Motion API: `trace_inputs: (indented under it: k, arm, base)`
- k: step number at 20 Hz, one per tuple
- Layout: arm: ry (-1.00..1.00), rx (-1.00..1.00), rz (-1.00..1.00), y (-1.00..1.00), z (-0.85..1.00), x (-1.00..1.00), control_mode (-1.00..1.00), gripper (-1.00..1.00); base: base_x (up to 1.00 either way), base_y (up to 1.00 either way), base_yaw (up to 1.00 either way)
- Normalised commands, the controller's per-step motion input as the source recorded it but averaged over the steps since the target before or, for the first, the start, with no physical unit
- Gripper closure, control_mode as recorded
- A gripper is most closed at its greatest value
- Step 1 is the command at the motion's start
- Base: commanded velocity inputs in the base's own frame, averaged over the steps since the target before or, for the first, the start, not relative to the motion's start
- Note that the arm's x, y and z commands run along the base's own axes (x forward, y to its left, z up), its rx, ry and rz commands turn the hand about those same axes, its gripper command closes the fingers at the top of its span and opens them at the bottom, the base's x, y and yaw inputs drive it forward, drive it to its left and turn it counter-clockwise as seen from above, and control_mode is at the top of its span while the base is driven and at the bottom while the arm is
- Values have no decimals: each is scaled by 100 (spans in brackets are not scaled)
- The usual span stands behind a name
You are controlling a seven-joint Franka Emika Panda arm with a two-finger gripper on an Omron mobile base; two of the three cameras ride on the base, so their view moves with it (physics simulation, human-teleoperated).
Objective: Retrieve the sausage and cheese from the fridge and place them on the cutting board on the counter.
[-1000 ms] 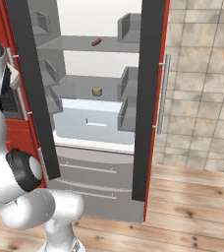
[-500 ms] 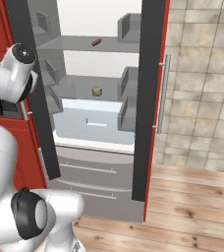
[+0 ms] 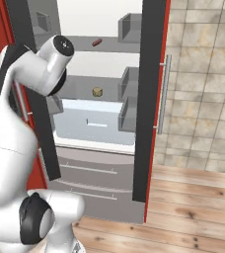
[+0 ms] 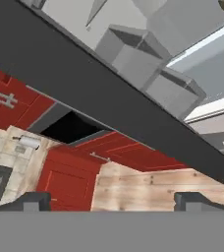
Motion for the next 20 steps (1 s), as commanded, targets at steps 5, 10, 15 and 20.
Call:
trace_inputs:
  k: [5,10,15,20]
  arm:
    - [21,8,-27,-49,-16,70,-100,-100]
    - [12,10,-9,-2,-22,100,-100,-100]
    - [11,15,-1,-2,-15,75,-100,-100]
    - [5,4,0,-3,-20,67,-100,-100]
  base:
    - [0,0,0]
    - [0,0,0]
    - [0,0,0]
    - [0,0,0]
